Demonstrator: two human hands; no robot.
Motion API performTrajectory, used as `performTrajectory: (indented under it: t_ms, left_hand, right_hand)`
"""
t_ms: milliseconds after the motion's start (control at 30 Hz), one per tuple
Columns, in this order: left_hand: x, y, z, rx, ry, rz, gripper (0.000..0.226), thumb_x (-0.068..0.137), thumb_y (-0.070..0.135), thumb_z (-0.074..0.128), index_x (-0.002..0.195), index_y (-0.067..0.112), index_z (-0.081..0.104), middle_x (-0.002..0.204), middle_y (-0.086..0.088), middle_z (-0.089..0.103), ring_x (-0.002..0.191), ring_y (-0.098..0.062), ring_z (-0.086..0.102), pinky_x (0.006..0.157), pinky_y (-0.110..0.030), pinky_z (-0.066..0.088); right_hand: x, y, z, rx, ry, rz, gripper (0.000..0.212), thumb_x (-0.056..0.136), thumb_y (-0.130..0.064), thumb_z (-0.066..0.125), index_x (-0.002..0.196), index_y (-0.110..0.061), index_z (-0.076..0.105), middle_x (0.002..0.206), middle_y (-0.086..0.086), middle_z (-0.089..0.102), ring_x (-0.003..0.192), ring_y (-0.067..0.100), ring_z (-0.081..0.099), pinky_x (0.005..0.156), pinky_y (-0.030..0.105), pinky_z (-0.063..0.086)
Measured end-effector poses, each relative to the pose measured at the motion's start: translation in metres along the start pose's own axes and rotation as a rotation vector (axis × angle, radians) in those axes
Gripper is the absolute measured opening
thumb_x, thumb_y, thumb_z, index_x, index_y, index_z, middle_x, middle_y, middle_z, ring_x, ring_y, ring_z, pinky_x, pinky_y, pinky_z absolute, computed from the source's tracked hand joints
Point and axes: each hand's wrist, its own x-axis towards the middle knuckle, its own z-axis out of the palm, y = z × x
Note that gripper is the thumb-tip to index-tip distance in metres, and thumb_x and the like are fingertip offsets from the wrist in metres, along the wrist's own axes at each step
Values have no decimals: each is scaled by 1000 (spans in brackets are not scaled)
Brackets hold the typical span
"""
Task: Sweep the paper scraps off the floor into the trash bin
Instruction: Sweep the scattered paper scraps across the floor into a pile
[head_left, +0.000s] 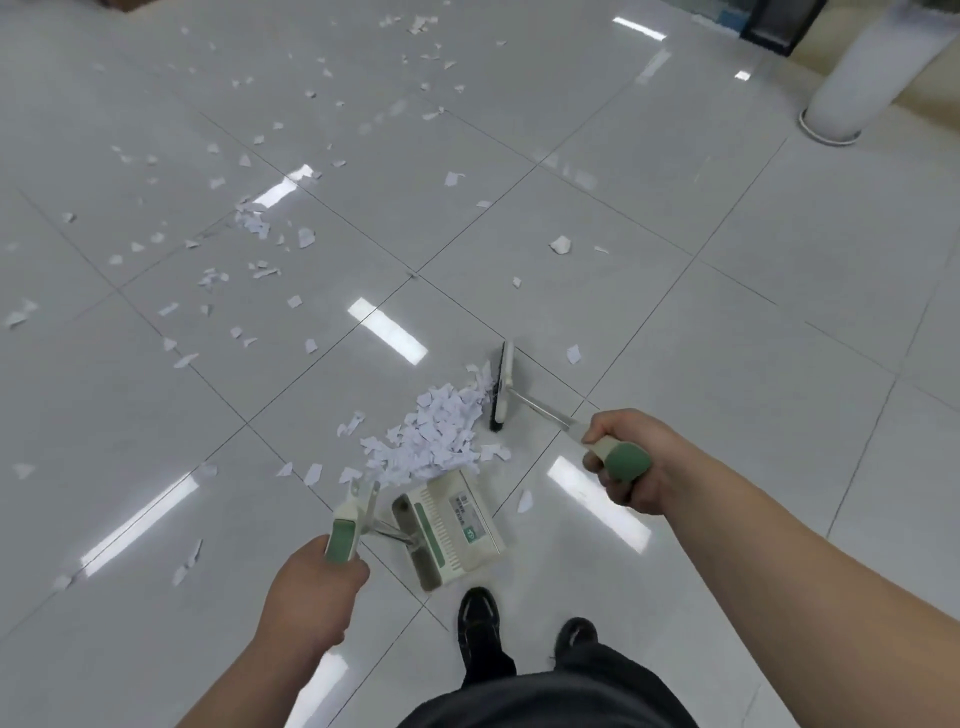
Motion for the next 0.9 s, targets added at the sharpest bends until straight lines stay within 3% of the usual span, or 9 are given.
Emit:
performTrajectory:
  t_ms: [167,267,400,633,733,900]
  left_hand:
    - [-10,-13,2,-42,68,-47,11,82,4,51,79,11,43,64,-7,36,53,-22,31,46,-27,29]
    - [-19,-16,9,-31,113,-48,8,82,4,51,79,9,46,61,-6,39,52,-22,35,48,-29,33]
    - [-35,-17,20,35,208,-64,8,81,7,53,76,9,47,60,-8,44,52,-24,40,52,-33,38]
    - [-91,-34,44,-7,413,-199,8,82,7,52,76,2,52,57,-11,48,47,-29,47,56,-34,40]
    - [-119,-50,58,-86,491,-269,10,81,5,51,72,6,48,56,-10,45,43,-27,44,55,-34,38]
    - [-163,-82,78,-281,579,-392,9,78,4,48,73,10,45,62,-9,39,52,-25,36,55,-36,37]
  right_hand:
    - [-13,20,-5,-132,95,-38,17,76,-5,61,93,-11,60,60,12,58,36,17,43,42,16,30]
    - [-14,38,-13,-168,136,-14,16,76,-5,62,90,-12,60,73,13,58,45,20,46,44,17,30]
    - [-18,51,-24,-207,140,56,11,75,-8,61,80,-16,56,71,7,51,48,19,39,44,15,30]
    - [-29,56,-21,-213,-31,149,10,73,-11,58,76,-17,52,61,4,49,39,17,37,42,13,29]
    - [-27,51,-9,-202,-126,189,11,74,-11,58,79,-19,53,67,3,51,42,16,37,39,13,27]
    - [-22,36,15,-140,-265,196,8,74,-13,56,71,-18,52,64,1,53,38,13,39,34,13,26]
